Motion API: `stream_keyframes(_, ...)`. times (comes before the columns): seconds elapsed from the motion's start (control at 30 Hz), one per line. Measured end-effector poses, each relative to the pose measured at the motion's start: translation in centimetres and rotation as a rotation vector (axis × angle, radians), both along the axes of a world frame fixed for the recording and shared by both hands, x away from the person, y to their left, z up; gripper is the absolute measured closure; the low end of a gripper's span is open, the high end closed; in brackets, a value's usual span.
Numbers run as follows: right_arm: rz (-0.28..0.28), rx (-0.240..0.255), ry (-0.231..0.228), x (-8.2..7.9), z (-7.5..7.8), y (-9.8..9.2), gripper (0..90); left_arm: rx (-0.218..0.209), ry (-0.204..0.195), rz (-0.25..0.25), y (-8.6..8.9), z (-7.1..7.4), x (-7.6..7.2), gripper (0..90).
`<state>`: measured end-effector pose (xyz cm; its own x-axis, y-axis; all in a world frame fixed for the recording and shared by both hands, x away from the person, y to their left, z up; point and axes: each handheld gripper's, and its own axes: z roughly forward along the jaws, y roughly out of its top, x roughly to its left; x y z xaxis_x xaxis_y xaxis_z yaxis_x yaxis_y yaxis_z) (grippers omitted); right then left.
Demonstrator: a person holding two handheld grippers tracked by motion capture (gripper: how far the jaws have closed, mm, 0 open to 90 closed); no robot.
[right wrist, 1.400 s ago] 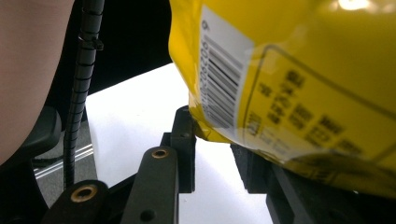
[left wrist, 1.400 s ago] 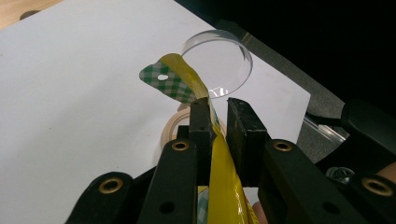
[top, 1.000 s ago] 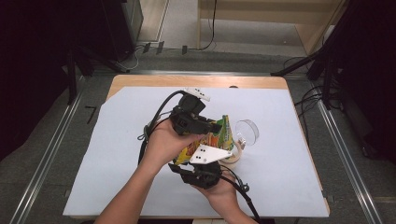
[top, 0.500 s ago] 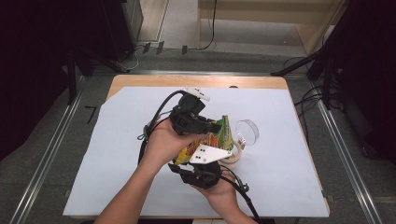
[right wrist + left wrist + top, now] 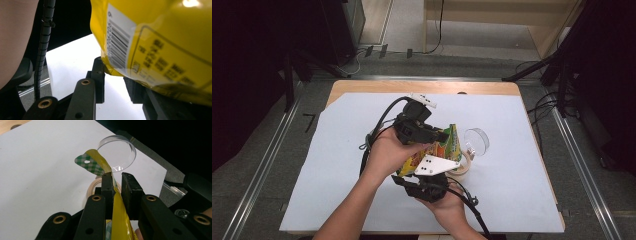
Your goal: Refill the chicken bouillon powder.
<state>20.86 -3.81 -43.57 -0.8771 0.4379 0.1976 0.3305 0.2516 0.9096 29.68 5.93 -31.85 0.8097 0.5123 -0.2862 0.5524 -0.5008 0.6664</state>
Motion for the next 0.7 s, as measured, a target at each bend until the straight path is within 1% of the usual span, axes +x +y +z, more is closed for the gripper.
stream_keyframes(0.4, 0.000, 0.002, 0.002, -0.02, 0.04, 0.00, 72.3, 0.001, -0.003, 0.001, 0.01, 0.05, -0.02, 80.7)
stream_keyframes(0.7, -0.005, 0.002, -0.002, 0.04, 0.13, 0.02, 72.4, -0.004, -0.020, -0.002, -0.08, 0.31, -0.34, 80.7)
